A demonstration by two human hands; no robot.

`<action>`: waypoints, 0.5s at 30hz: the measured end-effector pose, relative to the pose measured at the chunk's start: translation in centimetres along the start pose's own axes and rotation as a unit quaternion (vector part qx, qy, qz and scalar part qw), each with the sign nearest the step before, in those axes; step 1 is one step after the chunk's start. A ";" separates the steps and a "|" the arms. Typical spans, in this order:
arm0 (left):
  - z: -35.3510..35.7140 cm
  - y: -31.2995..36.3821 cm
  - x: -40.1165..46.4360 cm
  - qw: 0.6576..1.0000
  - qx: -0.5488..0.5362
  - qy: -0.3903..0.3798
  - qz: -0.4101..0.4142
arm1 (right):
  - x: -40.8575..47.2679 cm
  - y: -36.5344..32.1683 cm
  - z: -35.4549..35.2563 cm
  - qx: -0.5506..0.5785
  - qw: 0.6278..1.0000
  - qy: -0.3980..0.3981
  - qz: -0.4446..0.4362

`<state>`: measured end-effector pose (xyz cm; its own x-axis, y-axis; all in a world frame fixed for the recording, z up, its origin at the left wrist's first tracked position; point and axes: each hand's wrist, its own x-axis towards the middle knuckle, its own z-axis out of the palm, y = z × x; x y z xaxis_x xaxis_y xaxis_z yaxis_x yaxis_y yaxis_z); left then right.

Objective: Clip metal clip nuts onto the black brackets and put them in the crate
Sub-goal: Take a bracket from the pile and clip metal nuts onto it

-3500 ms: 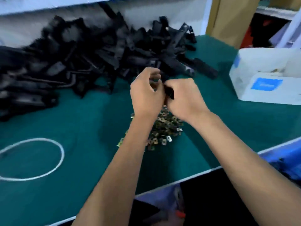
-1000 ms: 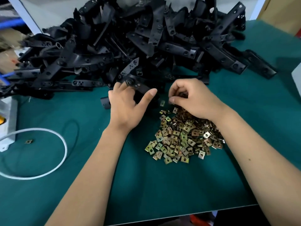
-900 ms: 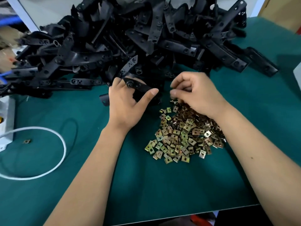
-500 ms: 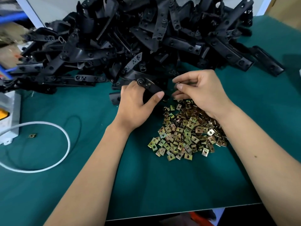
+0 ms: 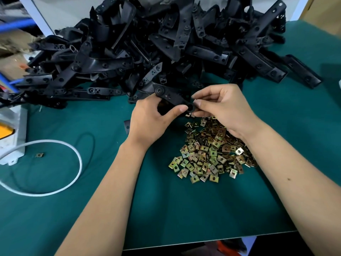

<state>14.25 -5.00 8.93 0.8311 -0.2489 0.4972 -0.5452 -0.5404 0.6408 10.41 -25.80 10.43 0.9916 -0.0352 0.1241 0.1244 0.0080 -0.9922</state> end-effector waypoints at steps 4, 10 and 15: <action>0.0 -0.1 0.1 0.999 -0.005 0.012 -0.036 | 0.0 0.0 0.0 0.014 1.000 -0.011 0.008; 0.0 0.0 -0.1 0.996 -0.004 0.053 -0.078 | -0.1 -0.2 0.1 0.016 0.999 -0.028 -0.020; 0.1 -0.2 -0.2 0.999 -0.018 0.009 -0.041 | -0.1 -0.2 0.1 -0.031 0.998 -0.024 -0.055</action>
<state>14.15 -4.96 8.61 0.8711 -0.1900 0.4530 -0.4794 -0.5293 0.7000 10.33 -25.74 10.60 0.9729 0.0156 0.2309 0.2314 -0.0559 -0.9713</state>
